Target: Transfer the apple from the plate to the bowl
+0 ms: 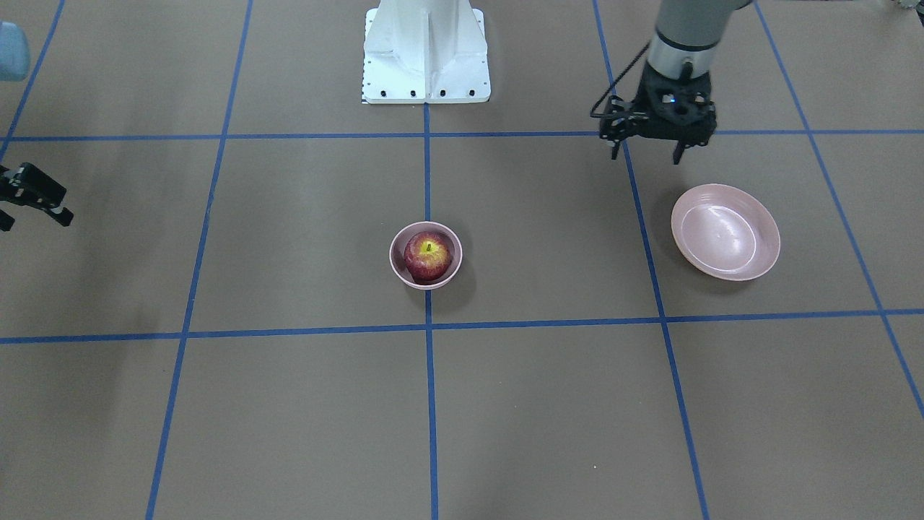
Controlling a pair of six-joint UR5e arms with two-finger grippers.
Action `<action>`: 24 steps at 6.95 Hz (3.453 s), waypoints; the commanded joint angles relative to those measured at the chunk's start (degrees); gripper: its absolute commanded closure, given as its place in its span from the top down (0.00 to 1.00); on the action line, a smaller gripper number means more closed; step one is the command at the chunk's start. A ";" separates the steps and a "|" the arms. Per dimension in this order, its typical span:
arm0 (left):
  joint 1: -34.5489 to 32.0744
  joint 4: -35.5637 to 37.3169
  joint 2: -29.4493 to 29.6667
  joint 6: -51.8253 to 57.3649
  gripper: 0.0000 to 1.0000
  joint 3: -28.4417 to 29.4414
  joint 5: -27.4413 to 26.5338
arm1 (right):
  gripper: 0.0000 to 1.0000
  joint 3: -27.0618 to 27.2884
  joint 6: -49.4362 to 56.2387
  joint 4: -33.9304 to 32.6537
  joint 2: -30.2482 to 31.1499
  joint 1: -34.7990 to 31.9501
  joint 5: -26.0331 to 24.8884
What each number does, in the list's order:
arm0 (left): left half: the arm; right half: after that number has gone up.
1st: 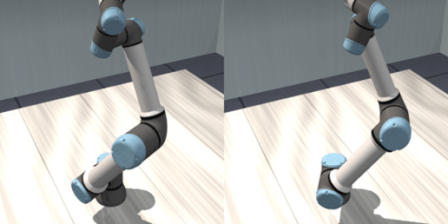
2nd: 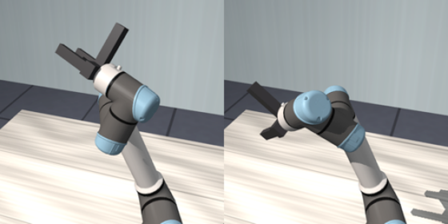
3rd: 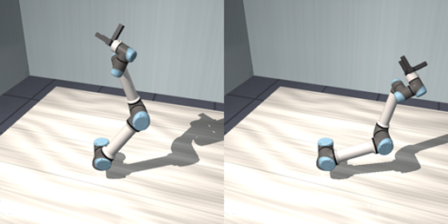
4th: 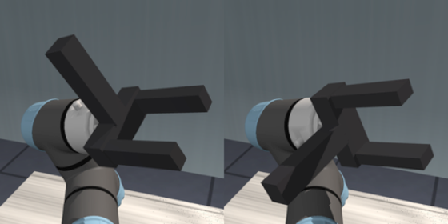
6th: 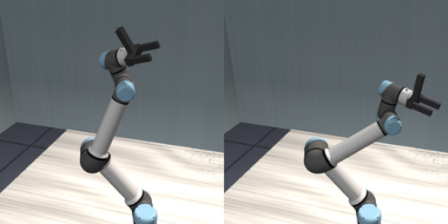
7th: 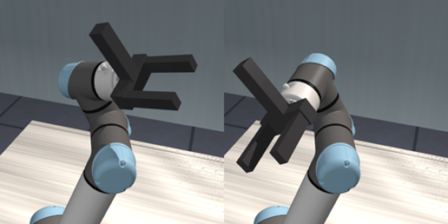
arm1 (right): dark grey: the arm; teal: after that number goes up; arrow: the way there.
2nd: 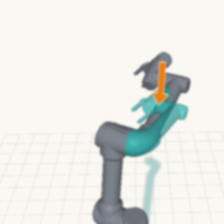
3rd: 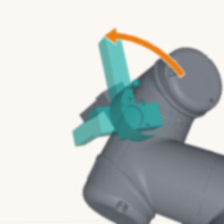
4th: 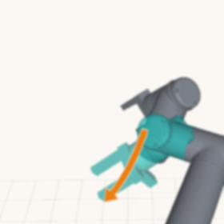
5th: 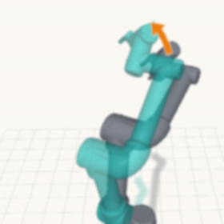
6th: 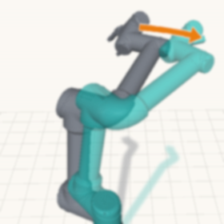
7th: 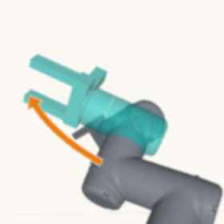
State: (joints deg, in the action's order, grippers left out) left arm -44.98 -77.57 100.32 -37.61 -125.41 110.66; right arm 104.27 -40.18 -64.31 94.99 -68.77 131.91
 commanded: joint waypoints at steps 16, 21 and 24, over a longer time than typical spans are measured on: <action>-31.92 -21.57 -12.96 32.60 0.98 25.03 23.28 | 1.00 -7.49 23.93 -8.72 -5.15 -13.15 5.38; -33.67 -24.74 -15.24 26.56 0.98 24.60 23.90 | 1.00 -6.88 22.87 -8.63 -5.34 -13.32 2.65; -38.40 -24.65 -15.07 26.89 0.98 25.04 25.13 | 1.00 -7.15 23.39 -9.25 -6.48 -13.32 3.35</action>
State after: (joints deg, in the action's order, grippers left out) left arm -81.27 -102.34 85.01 -10.91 -100.20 135.70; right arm 97.21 -17.27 -73.73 88.87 -82.06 135.12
